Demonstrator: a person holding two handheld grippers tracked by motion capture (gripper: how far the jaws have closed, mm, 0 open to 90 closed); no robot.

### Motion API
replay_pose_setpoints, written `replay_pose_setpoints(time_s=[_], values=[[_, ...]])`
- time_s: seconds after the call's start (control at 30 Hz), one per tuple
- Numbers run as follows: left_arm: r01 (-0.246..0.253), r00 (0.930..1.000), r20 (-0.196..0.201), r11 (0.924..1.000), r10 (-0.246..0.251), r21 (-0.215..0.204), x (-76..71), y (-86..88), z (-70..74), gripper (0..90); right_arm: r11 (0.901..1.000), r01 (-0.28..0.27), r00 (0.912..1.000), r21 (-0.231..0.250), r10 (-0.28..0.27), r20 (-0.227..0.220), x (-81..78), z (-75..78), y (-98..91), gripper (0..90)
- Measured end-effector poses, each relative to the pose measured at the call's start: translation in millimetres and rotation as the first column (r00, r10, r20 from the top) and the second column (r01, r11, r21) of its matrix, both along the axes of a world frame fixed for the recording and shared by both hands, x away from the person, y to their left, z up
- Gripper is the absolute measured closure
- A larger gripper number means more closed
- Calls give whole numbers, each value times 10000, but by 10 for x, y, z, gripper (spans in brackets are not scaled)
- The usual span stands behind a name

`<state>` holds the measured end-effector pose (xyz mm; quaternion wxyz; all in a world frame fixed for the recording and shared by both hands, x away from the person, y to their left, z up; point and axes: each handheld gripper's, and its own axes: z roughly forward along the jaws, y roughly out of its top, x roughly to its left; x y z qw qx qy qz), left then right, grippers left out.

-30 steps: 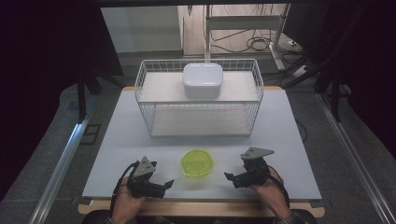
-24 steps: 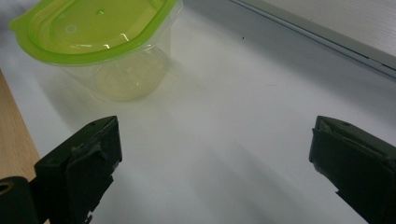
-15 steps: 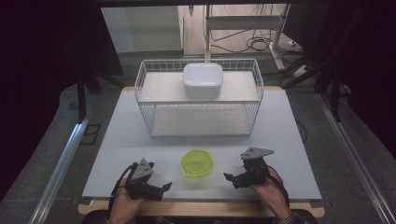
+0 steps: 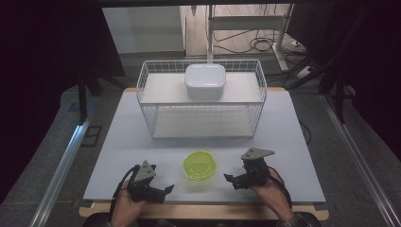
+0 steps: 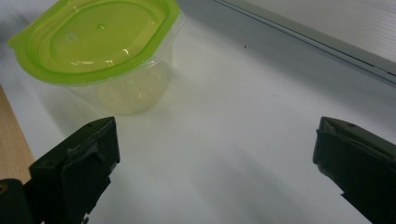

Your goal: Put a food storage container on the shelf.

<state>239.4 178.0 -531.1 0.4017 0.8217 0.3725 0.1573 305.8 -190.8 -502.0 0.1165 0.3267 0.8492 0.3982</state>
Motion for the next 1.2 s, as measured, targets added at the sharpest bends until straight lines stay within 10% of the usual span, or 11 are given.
replay_pose_setpoints(time_s=[0.6,0.83,1.2], values=[[57,9999,-115,9997,-54,254,10,-25,-27,16,9939,-60,9906,1103,210,-1351,162,172,117,223],[85,9999,-91,9993,-81,362,10,-31,-29,17,9808,177,9678,1942,319,-2496,323,172,167,350],[108,9999,-49,9993,-107,355,4,-33,-25,18,9634,456,9047,2642,723,-4199,570,87,321,527]])
